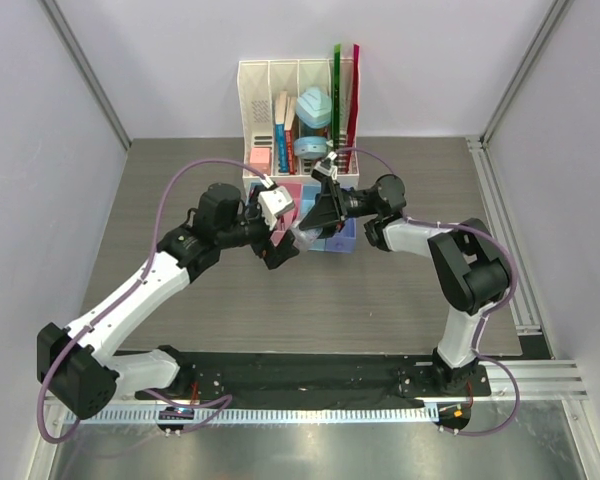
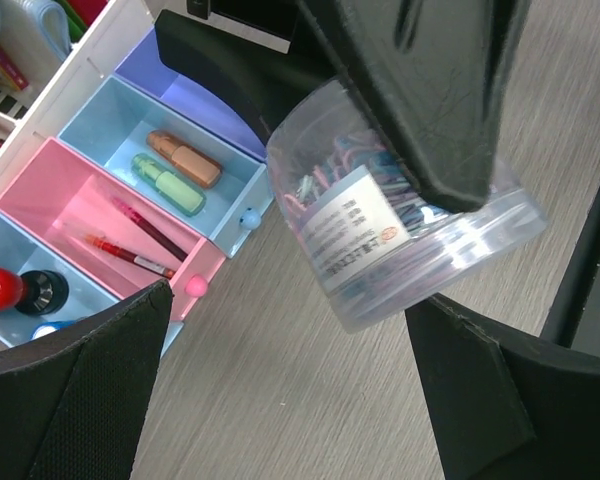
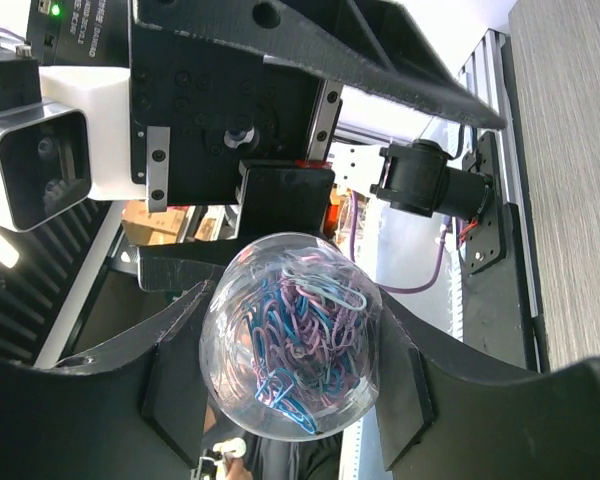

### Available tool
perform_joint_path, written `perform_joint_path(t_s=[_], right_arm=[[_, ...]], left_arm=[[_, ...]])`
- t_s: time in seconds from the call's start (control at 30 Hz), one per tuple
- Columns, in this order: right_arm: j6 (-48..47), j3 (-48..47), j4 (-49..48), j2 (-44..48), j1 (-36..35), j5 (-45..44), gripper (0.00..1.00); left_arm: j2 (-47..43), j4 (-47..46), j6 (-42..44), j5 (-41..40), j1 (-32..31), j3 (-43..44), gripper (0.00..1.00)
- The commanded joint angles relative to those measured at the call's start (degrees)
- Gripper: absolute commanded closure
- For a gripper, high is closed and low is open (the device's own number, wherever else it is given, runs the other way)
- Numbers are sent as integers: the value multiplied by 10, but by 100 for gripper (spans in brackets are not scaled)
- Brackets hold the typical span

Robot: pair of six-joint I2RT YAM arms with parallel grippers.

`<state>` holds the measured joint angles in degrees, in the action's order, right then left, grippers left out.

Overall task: Sort the stationery into containers
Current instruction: Place the stationery at the center of the board.

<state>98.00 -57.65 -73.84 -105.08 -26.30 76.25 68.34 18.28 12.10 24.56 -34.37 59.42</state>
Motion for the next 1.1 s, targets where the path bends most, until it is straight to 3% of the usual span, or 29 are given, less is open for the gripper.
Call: perform_joint_path(t_s=[0.0, 0.23, 0.93, 1.07], right_arm=[[29, -42, -188, -37, -17, -5, 96], [58, -89, -218, -88, -17, -15, 99], [51, -77, -218, -17, -9, -36, 99], [52, -77, -218, -13, -9, -37, 99]], left_arm=[[-16, -71, -30, 34, 0, 33, 3], [-17, -69, -42, 58, 0, 36, 5], [8, -66, -33, 37, -3, 41, 6], [21, -65, -33, 35, -8, 53, 11]])
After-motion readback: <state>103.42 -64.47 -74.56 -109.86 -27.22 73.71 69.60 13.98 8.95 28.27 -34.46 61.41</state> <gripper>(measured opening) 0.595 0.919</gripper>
